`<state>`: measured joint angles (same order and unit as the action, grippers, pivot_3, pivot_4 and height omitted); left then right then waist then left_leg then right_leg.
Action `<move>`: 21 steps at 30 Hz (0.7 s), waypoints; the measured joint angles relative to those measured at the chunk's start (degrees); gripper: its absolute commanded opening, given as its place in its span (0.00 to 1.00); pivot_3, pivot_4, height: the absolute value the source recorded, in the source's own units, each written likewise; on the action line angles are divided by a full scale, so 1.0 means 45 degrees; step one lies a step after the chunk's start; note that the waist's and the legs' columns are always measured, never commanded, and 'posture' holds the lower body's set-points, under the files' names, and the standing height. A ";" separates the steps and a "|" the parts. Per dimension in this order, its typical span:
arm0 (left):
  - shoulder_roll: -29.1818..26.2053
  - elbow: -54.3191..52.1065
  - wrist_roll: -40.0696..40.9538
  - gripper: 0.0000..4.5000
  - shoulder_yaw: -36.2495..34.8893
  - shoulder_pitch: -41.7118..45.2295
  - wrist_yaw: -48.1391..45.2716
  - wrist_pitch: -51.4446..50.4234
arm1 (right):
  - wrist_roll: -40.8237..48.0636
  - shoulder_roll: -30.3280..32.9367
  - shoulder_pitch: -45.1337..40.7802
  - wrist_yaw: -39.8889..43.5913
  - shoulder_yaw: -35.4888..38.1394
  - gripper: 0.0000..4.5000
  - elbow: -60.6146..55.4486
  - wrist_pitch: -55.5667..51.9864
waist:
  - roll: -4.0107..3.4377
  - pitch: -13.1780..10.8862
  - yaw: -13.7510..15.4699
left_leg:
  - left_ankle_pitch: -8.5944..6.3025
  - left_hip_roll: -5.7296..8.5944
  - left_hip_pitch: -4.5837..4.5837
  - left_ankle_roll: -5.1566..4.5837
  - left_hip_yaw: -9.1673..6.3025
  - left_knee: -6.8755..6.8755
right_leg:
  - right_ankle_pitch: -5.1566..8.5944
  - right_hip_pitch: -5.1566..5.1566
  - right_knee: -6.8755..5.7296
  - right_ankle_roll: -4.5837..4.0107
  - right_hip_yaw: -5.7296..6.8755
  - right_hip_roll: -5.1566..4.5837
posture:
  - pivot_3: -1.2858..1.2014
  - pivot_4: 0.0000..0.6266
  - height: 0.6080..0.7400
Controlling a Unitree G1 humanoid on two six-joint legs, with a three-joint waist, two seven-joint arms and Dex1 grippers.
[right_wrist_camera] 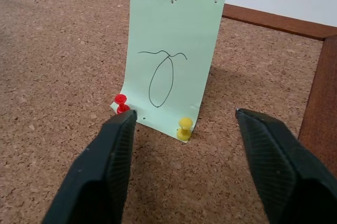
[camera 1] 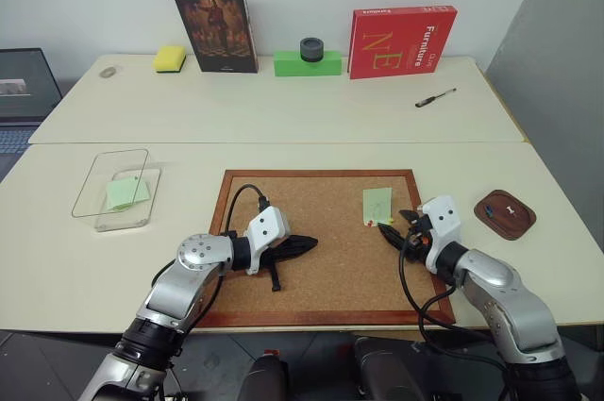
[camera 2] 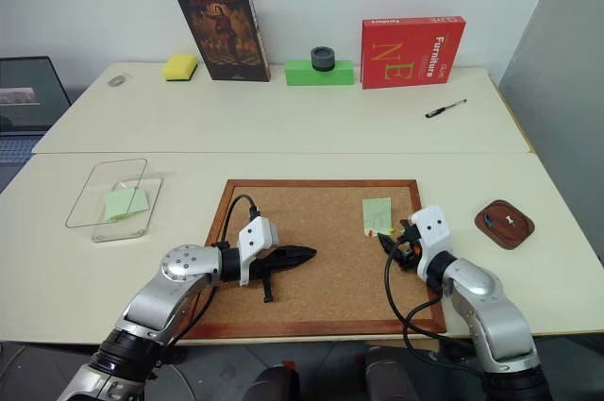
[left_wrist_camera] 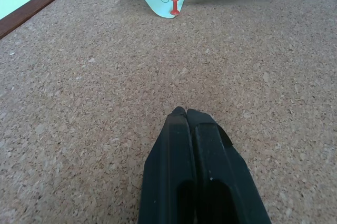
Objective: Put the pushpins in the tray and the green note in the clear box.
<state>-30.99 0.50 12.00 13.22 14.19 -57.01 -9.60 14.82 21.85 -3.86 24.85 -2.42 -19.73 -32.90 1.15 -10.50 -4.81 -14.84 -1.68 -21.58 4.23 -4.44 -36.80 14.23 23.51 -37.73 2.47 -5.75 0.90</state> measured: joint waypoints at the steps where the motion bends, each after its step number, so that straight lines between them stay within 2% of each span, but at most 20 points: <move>1: 0.0000 0.0000 0.0000 0.00 0.0000 0.0000 0.0000 -0.0001 | -0.0025 0.0000 0.0000 0.0001 0.0000 0.49 0.0009 0.0001 | 0.0000 0.0000 0.0000 | 0.0000 0.0000 0.0000 0.0000 -0.0001 0.0001 | 0.0000 0.0000 0.0000 0.0000 0.0001 0.0000 | 0.52 0.24 1.00; 12: -0.0003 0.0000 0.0000 0.00 0.0000 0.0002 0.0009 -0.0003 | -0.0037 0.0063 0.0258 0.0133 -0.0025 0.01 -0.0060 0.0025 | 0.0000 0.0000 -0.0001 | 0.0000 0.0000 0.0002 0.0000 -0.0001 0.0000 | 0.0000 0.0000 0.0000 0.0000 -0.0001 0.0000 | 0.52 0.24 1.00; 21: -0.0009 0.0007 -0.0001 0.00 0.0003 0.0001 0.0003 -0.0001 | -0.0030 0.0067 0.0271 0.0227 -0.0010 0.01 -0.0087 0.0024 | 0.0001 0.0000 -0.0001 | 0.0000 0.0000 0.0001 0.0000 -0.0001 0.0001 | 0.0000 0.0001 0.0002 0.0000 -0.0001 0.0000 | 0.52 0.24 1.00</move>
<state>-31.04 0.53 11.99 13.24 14.20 -56.99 -9.61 14.69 22.15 -2.64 25.87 -2.46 -20.12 -32.79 1.15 -10.50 -4.82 -14.84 -1.68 -21.58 4.23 -4.45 -36.80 14.23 23.52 -37.71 2.47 -5.75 0.89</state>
